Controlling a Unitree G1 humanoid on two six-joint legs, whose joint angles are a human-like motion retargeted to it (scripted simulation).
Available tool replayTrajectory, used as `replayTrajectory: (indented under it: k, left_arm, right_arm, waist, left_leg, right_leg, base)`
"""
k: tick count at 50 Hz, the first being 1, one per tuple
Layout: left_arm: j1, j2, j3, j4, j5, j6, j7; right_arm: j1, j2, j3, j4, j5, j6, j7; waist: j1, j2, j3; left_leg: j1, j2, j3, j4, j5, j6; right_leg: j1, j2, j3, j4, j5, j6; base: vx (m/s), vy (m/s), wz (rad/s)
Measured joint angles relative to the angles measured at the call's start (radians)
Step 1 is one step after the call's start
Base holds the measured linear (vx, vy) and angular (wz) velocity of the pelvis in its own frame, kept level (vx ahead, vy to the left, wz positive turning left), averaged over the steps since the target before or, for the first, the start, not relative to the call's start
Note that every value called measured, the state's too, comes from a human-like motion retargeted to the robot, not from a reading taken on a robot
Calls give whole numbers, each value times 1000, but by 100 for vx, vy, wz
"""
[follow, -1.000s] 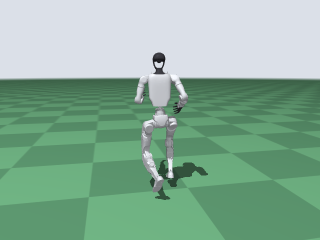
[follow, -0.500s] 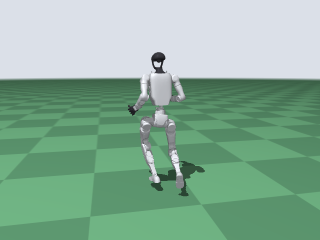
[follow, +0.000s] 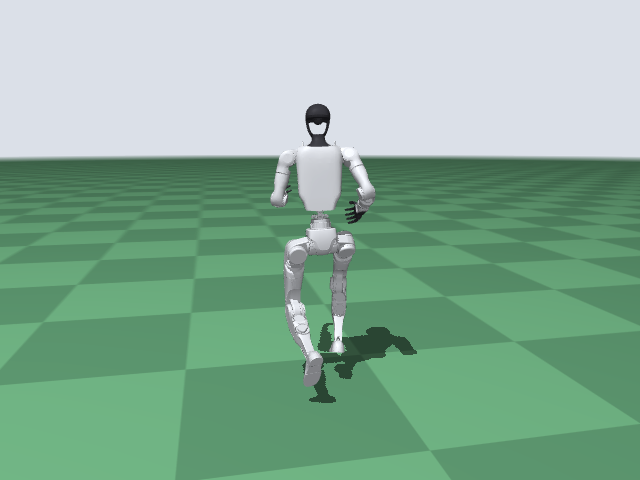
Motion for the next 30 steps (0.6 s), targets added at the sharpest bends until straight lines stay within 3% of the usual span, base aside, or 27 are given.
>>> replayTrajectory:
  k: [3,7,10,13,16,20,23,26,30]
  left_arm:
    - [3,11,-27,15,-4,22,-35]
    - [27,18,-35,90,4,68,-48]
    - [53,19,-24,185,18,104,-42]
    - [125,22,-9,251,17,124,-39]
    - [231,33,12,265,2,122,-36]
    - [377,35,51,254,-32,105,-25]
    - [466,26,80,252,-42,94,-16]
    - [519,12,97,254,-48,87,3]
    - [510,-6,101,269,-13,69,54]
  right_arm:
    - [-22,-16,-5,2,-21,7,-14]
    - [-114,-41,-6,40,-64,19,-36]
    - [-236,-58,-6,89,-96,30,-47]
    - [-334,-52,-21,80,-92,29,-61]
    - [-382,-32,-52,13,-59,13,-82]
    - [-405,-1,-88,-105,-15,-20,-116]
    - [-420,12,-108,-176,-26,-38,-134]
    - [-431,27,-125,-219,-64,-50,-143]
    - [-422,61,-124,-221,-112,-52,-158]
  waist:
    - [26,26,17]
    - [77,38,49]
    - [116,31,79]
    - [156,1,77]
    - [194,-42,59]
    - [219,-111,26]
    - [208,-165,6]
    - [189,-197,8]
    - [156,-213,31]
  left_leg:
    - [-19,83,-1,167,1,36]
    - [-85,169,-7,378,-95,105]
    - [-174,193,-6,468,-210,151]
    - [-278,153,23,422,-304,177]
    - [-346,84,66,260,-350,173]
    - [-388,-47,120,-52,-344,136]
    - [-398,-169,132,-255,-287,110]
    - [-406,-252,121,-288,-291,139]
    - [-411,-297,98,-151,-458,245]
  right_leg:
    - [67,55,-12,-43,-71,-34]
    - [161,105,-8,-36,-272,-113]
    - [236,124,8,-50,-381,-139]
    - [308,111,44,-100,-412,-118]
    - [372,66,73,-148,-348,-63]
    - [407,-33,98,-144,-86,61]
    - [380,-134,112,-55,83,115]
    - [341,-215,122,115,184,118]
    - [254,-291,147,397,192,67]
  base:
    - [51,-7,-14]
    - [52,-7,-6]
    - [56,-6,5]
    - [60,-2,-10]
    - [62,1,-27]
    - [57,4,-19]
    - [48,5,-1]
    - [44,3,-11]
    - [45,2,-26]
